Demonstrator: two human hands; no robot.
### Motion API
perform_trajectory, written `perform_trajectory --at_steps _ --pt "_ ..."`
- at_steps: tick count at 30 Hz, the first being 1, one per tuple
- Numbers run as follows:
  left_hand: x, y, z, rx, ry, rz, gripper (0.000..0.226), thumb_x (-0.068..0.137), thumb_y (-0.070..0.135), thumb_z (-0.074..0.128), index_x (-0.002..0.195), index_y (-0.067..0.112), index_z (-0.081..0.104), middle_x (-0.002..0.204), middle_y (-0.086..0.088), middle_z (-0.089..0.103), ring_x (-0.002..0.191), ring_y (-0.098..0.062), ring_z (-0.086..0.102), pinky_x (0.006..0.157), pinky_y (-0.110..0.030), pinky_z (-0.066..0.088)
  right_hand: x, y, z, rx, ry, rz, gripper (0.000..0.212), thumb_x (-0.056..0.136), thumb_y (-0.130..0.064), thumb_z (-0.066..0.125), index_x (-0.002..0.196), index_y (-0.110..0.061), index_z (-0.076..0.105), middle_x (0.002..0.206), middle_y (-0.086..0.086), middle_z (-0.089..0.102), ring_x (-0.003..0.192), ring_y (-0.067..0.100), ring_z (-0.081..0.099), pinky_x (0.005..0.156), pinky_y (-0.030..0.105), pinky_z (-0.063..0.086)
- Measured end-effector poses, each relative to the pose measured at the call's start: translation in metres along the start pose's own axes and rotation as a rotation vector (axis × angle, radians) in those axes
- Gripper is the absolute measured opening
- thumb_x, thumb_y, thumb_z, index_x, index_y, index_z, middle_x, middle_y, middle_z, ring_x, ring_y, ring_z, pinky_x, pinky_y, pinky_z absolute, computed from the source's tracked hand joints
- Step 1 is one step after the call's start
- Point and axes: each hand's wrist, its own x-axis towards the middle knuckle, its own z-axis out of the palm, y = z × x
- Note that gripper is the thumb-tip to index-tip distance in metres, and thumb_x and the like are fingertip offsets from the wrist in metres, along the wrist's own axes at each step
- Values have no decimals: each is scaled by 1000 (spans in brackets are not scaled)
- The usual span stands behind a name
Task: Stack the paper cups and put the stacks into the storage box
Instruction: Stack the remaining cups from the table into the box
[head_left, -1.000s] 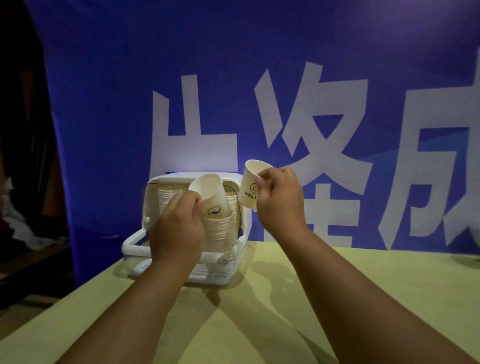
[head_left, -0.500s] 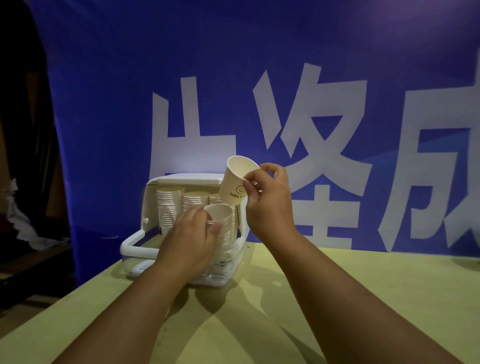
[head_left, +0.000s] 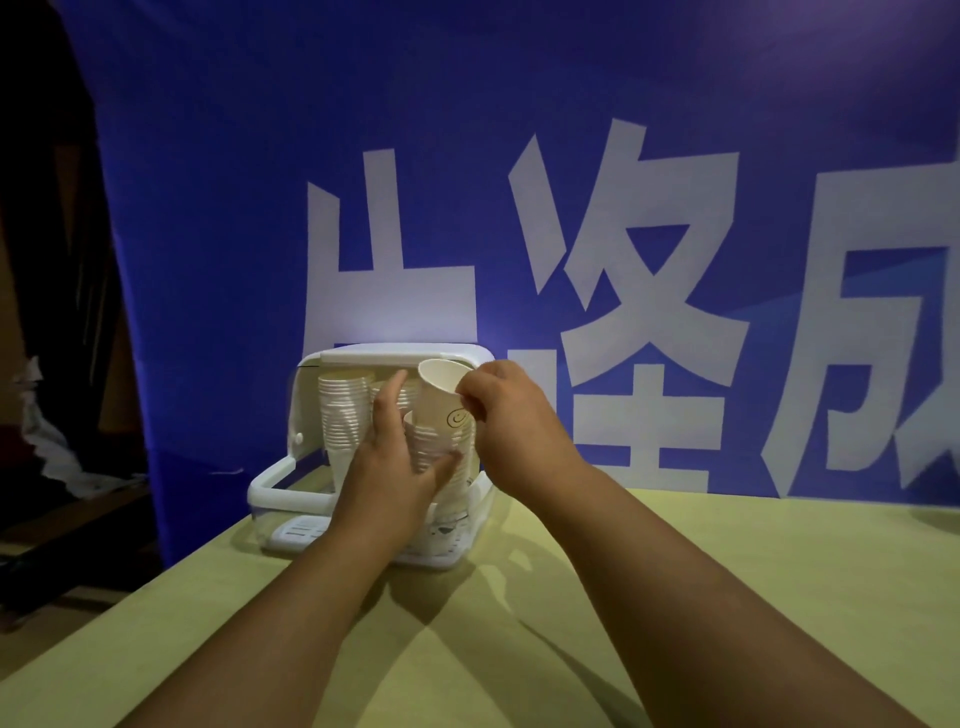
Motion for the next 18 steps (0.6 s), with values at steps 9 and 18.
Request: perform_trajectory --at_steps 9,18 --pt "4 -4 -10 166 22 72 106 87 39 79 149 65 -4 160 2 32 140 -27 44 95 -50 55 -8 11 16 198 -203 58 83 91 5 58 148 -43 23 151 -2 41 117 17 55 83 25 53" --pt "3 -11 -14 149 -74 37 66 98 26 67 157 27 38 159 4 42 140 -24 46 108 -51 50 -17 15 33 162 -308 10 92 88 7 62 154 -40 18 162 -10 18 145 23 28 112 39 37"
